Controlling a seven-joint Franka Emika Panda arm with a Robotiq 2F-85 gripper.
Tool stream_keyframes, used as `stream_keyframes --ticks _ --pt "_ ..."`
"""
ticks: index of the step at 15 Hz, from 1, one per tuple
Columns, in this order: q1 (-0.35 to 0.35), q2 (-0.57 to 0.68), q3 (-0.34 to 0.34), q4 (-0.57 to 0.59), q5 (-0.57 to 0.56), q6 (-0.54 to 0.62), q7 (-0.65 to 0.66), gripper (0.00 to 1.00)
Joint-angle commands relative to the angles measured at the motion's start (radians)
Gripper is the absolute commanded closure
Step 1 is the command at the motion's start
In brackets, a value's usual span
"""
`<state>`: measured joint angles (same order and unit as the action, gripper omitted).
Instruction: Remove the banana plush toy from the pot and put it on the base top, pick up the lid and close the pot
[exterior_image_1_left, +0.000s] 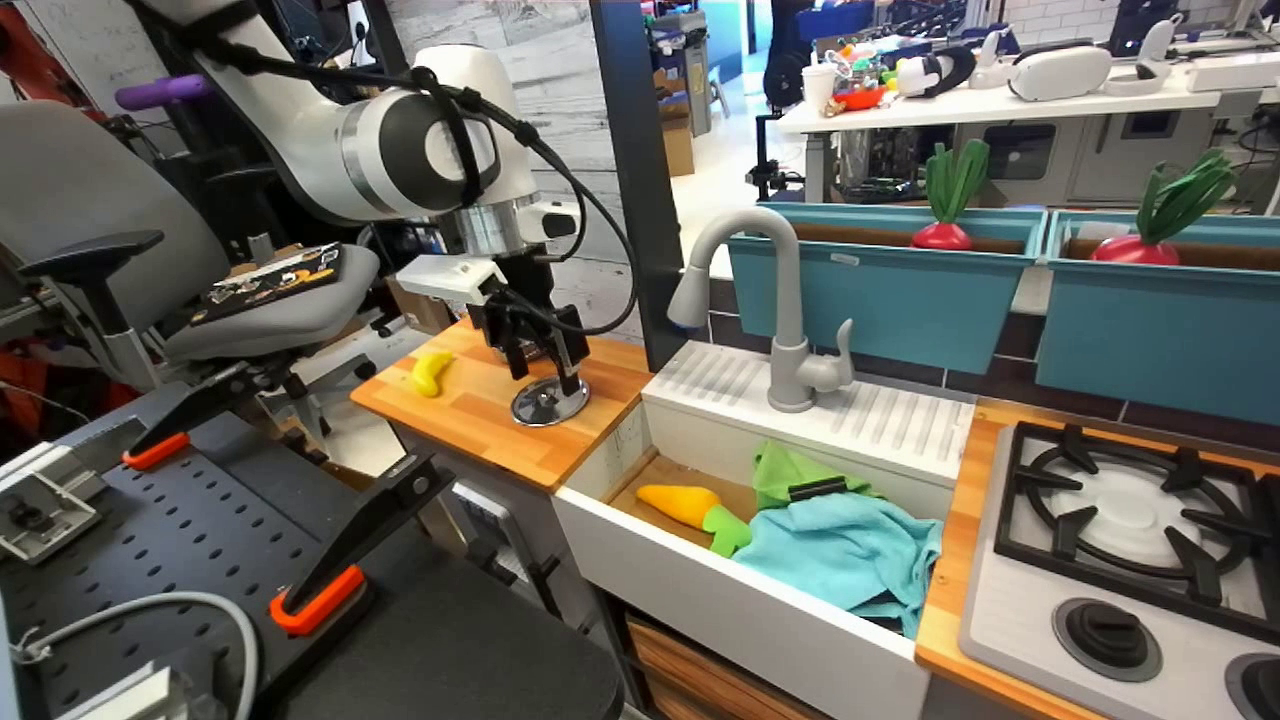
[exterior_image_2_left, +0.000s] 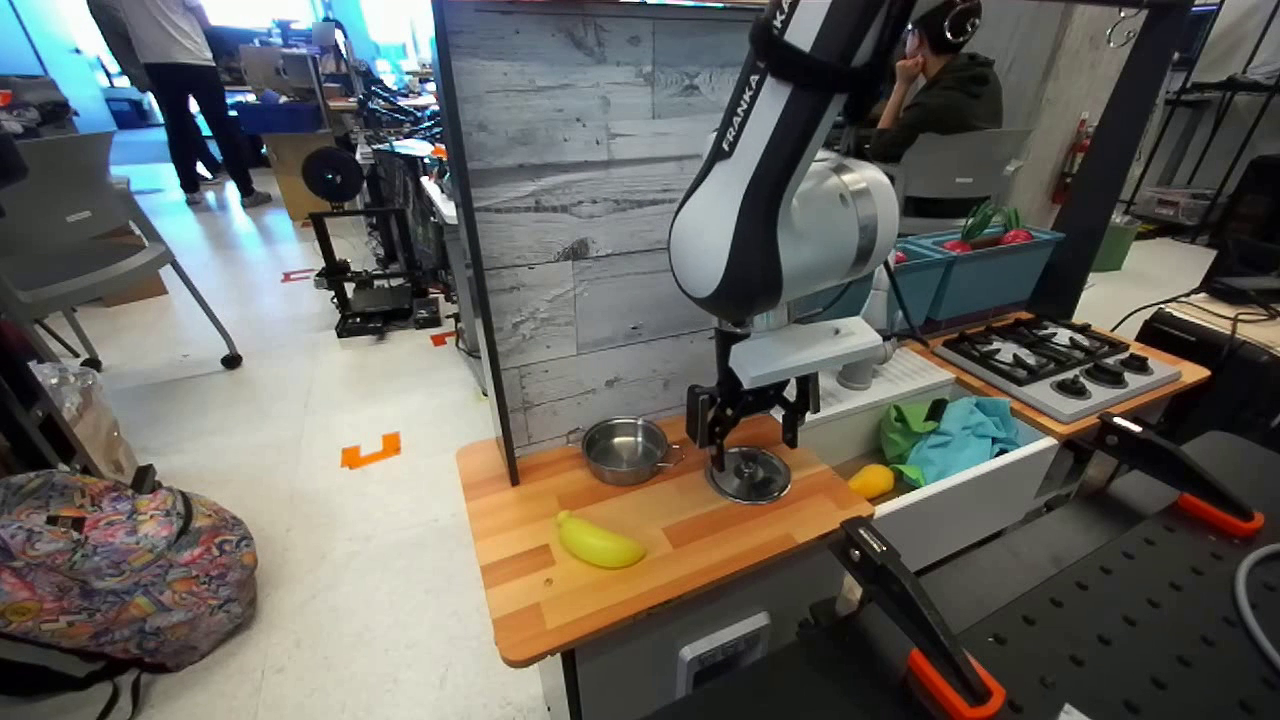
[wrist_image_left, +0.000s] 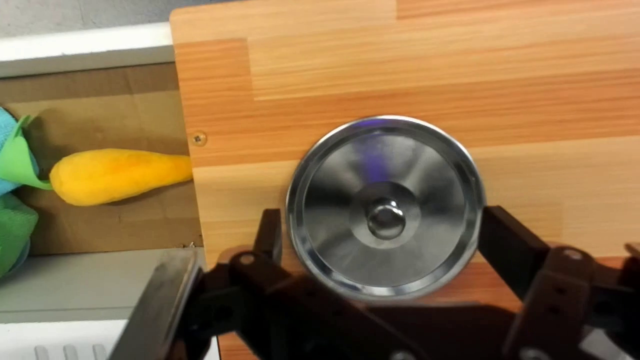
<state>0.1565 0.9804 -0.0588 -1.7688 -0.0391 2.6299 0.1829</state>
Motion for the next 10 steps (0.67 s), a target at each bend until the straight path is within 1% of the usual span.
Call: stream_keyframes --ticks 1,2,3,4,5,6,8,9,10 --pt "-0.033 0.065 0.038 0.111 0.013 -0.048 -0.043 0.0" --pt "-0.037 0.078 0.045 0.132 0.013 -0.056 -0.051 0.0" --pt "-0.04 0.089 0.051 0.15 0.013 -0.064 -0.059 0.19" --pt "-0.043 0.098 0.056 0.165 0.013 -0.073 -0.068 0.28" --pt "-0.046 0.106 0.06 0.179 0.014 -0.077 -0.075 0.35" --pt "-0.047 0.11 0.064 0.184 0.015 -0.077 -0.079 0.44" --pt "-0.049 0.117 0.069 0.197 0.014 -0.08 -0.086 0.6" --pt "-0.049 0.116 0.071 0.2 0.015 -0.083 -0.089 0.66" --pt "-0.045 0.111 0.069 0.197 0.014 -0.084 -0.085 0.24"
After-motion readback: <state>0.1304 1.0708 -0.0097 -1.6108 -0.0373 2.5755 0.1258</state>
